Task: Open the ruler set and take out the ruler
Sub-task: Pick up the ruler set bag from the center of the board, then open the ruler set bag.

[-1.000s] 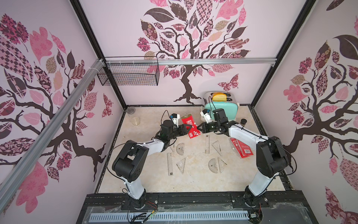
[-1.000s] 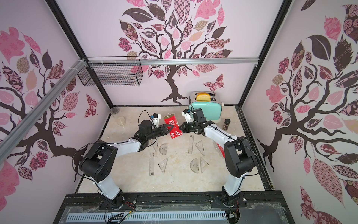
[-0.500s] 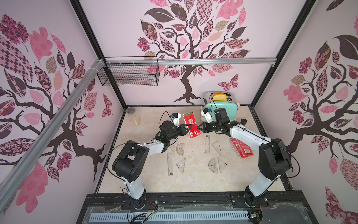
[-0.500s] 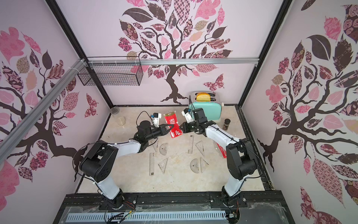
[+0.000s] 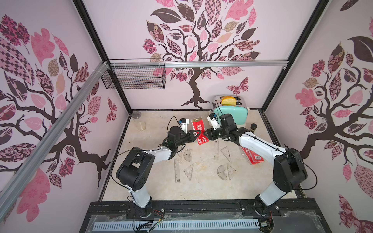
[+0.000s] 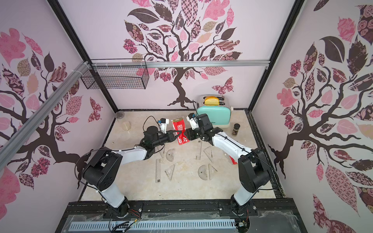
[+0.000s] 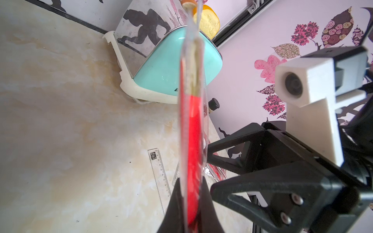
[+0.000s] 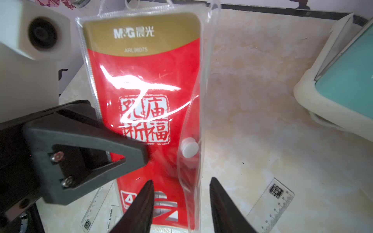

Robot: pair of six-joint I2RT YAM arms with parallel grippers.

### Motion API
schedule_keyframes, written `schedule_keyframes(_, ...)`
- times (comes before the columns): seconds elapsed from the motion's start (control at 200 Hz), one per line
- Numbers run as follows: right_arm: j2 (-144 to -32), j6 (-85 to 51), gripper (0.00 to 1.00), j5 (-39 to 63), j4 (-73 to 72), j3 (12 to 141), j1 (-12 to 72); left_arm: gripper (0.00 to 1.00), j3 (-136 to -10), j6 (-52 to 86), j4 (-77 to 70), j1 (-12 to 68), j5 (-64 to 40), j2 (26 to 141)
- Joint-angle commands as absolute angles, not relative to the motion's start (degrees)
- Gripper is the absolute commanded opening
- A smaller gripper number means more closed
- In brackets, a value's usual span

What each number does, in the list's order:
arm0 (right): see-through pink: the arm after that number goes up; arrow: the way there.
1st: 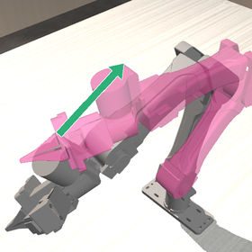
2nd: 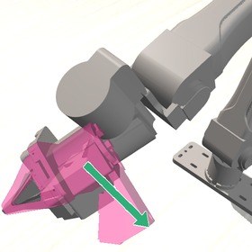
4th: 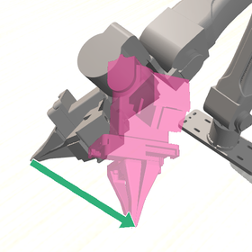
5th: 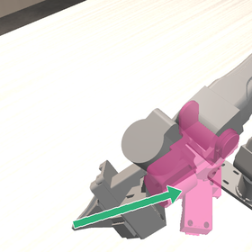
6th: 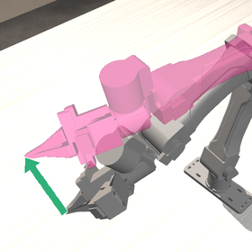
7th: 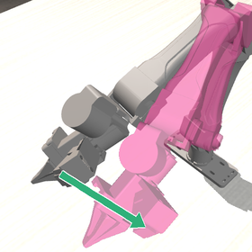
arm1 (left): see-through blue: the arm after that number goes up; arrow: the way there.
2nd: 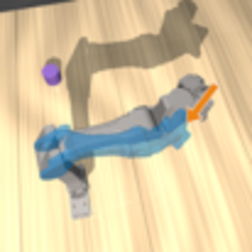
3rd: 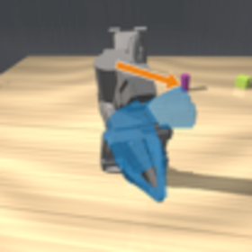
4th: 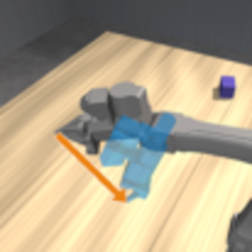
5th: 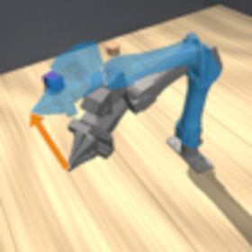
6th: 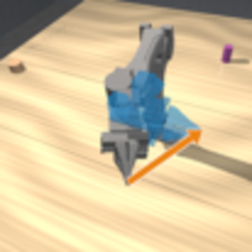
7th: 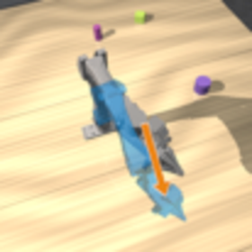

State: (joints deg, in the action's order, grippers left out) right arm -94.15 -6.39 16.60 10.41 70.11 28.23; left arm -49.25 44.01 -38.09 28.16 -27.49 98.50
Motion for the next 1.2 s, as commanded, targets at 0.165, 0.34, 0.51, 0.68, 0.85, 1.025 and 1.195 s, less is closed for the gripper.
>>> schedule_keyframes(0.165,-95.5,-6.2,0.39,3.6,11.6,72.9,29.8,0.0,-50.9,40.3,-35.1,30.1,-26.4,95.5)
schedule_keyframes(0.34,-95.9,-5.6,0.21,1.4,11.4,73.3,29.8,0.0,-51.2,40.1,-34.5,30.4,-27.0,95.1)
schedule_keyframes(0.51,-95.4,-5.0,0.14,1.5,10.2,73.0,30.1,0.0,-52.2,39.7,-33.2,31.2,-27.4,95.5)
schedule_keyframes(0.68,-94.9,-4.4,0.09,-0.4,9.2,72.9,30.6,0.0,-53.4,39.3,-31.7,32.0,-27.8,95.8)
schedule_keyframes(0.85,-92.9,-5.3,0.0,-2.0,7.7,71.3,30.6,0.0,-53.0,38.2,-30.1,32.0,-27.6,95.2)
schedule_keyframes(1.025,-90.6,-6.9,0.0,0.2,6.4,69.6,29.7,0.0,-51.6,36.2,-28.2,32.0,-26.4,93.9)
schedule_keyframes(1.195,-88.4,-10.4,0.0,4.3,3.6,66.6,27.2,0.0,-50.3,35.0,-27.3,31.9,-26.0,92.5)
